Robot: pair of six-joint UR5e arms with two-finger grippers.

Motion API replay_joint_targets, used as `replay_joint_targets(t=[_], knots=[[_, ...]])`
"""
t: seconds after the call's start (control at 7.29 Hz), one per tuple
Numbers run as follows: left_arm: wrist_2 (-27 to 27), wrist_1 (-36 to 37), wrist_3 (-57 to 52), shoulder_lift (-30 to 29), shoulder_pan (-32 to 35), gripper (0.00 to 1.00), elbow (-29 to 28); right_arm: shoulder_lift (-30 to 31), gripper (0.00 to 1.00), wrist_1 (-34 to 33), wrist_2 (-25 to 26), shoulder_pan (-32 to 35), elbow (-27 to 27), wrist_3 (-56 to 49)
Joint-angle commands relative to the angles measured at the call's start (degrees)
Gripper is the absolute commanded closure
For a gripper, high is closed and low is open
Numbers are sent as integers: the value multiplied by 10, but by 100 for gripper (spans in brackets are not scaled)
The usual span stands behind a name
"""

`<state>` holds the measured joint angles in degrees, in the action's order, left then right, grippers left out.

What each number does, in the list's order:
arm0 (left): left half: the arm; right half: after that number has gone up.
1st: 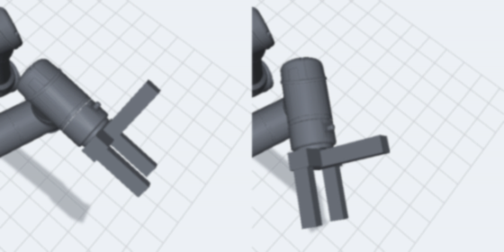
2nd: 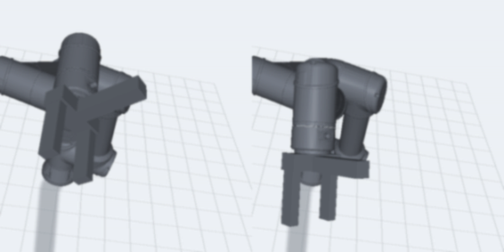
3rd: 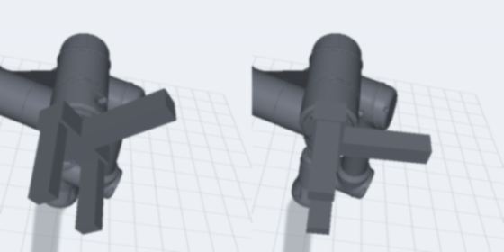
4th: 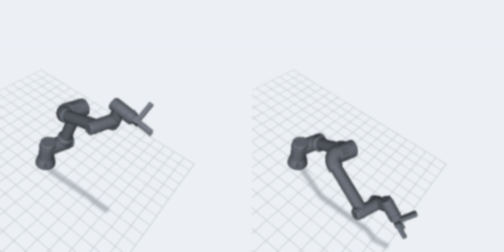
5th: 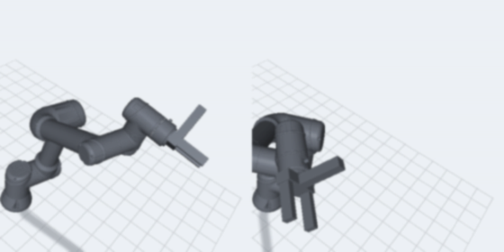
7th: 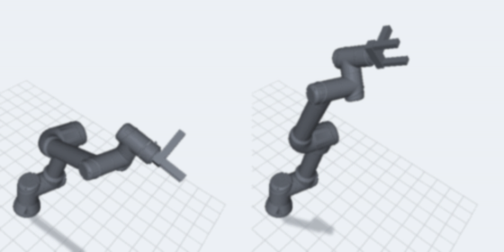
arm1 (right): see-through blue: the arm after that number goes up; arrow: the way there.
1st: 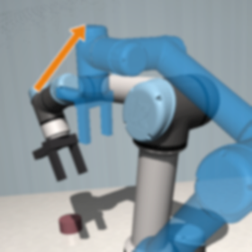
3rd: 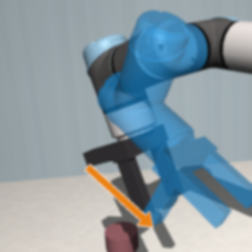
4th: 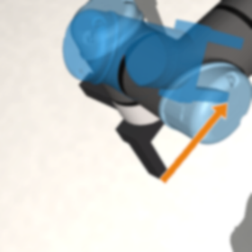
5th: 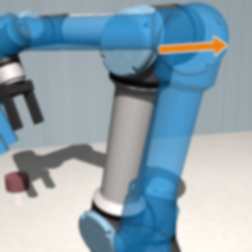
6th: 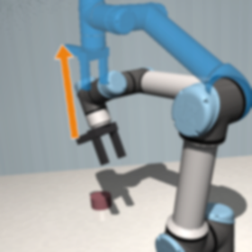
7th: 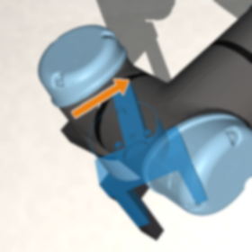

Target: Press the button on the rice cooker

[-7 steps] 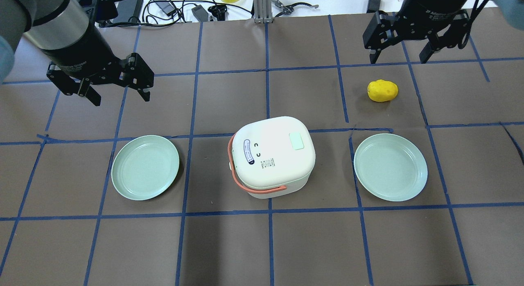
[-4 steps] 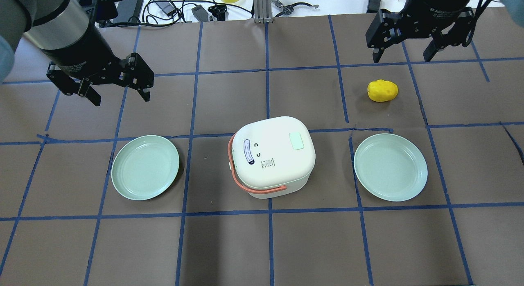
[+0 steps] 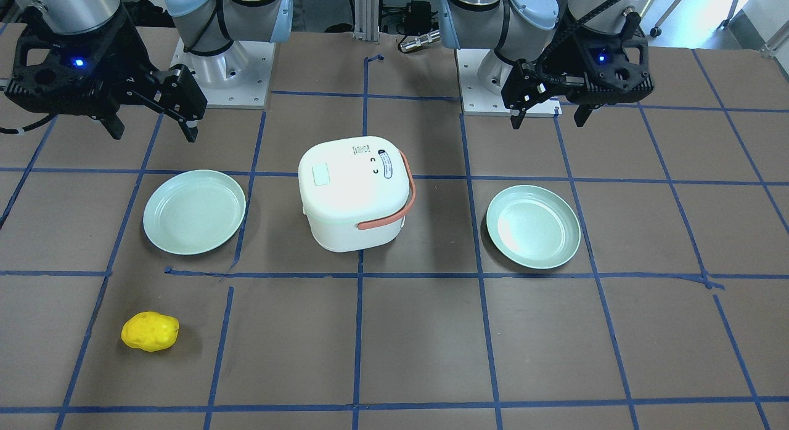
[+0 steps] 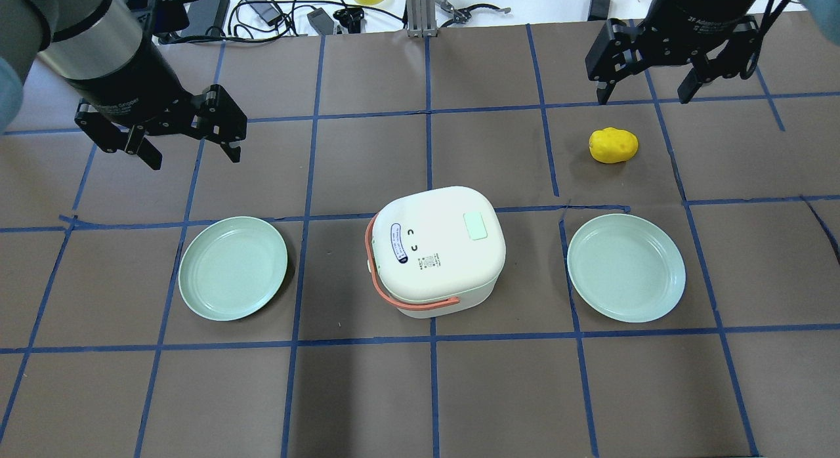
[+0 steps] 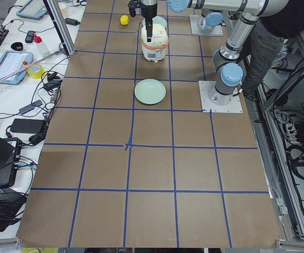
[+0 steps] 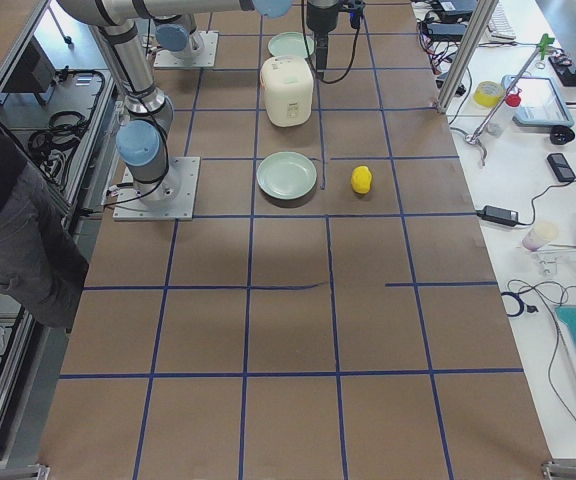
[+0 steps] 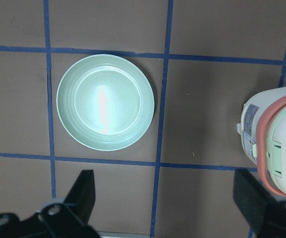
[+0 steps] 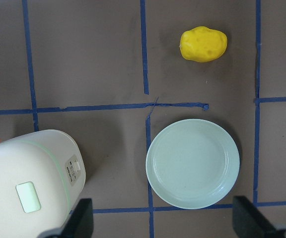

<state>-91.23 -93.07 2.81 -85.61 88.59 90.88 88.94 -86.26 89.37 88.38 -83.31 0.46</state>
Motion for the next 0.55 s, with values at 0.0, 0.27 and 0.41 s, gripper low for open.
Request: replay_joint_targets(t=[0.0,0.27,0.41], knots=[[0,0,0,0,0,0,0,1,28,1,-9,2,-1,1],[0,0,0,0,0,0,0,0,89,7,-47,38,-9,2],[0,0,0,0,0,0,0,-5,100,9,-46,69,-11,9]])
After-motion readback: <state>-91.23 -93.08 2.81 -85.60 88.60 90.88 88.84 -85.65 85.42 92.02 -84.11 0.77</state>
